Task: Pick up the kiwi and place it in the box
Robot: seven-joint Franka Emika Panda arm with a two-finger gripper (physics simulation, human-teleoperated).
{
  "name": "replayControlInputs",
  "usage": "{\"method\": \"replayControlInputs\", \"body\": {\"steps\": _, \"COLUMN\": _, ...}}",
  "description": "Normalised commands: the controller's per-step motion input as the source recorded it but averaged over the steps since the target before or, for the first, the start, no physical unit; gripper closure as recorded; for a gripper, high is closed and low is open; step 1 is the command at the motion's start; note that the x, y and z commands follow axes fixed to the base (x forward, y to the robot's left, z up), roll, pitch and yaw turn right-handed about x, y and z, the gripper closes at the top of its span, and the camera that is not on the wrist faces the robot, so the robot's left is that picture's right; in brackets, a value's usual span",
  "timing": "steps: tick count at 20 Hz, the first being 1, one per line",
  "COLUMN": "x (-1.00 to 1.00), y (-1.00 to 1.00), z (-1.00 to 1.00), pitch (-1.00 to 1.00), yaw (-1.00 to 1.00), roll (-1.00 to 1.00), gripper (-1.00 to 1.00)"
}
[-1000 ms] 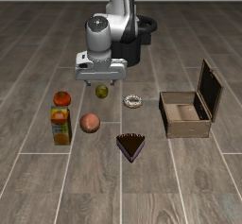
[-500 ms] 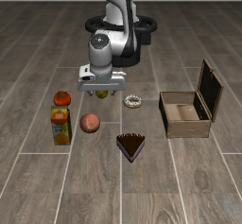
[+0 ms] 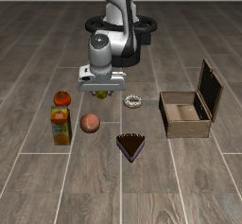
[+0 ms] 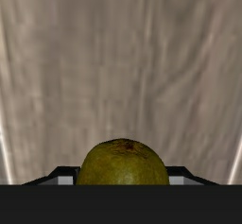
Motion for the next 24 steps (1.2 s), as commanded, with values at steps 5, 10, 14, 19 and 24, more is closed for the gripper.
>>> {"method": "replayControlInputs", "body": {"steps": 5, "x": 0.0, "y": 0.0, "z": 0.6, "pitch": 0.0, "yaw": 0.0, "roll": 0.0, "gripper": 1.0}}
{"method": "replayControlInputs", "body": {"steps": 10, "x": 0.0, "y": 0.0, "z": 1.0, "pitch": 0.0, "yaw": 0.0, "roll": 0.0, "gripper": 1.0}}
{"method": "replayControlInputs", "body": {"steps": 14, "x": 0.0, "y": 0.0, "z": 1.0, "pitch": 0.0, "yaw": 0.0, "roll": 0.0, "gripper": 1.0}}
{"method": "replayControlInputs", "body": {"steps": 19, "x": 0.0, "y": 0.2, "z": 0.8, "pitch": 0.0, "yaw": 0.0, "roll": 0.0, "gripper": 1.0}}
{"method": "replayControlInputs", "body": {"steps": 24, "x": 0.0, "y": 1.0, "z": 0.0, "pitch": 0.0, "yaw": 0.0, "roll": 0.0, "gripper": 1.0}}
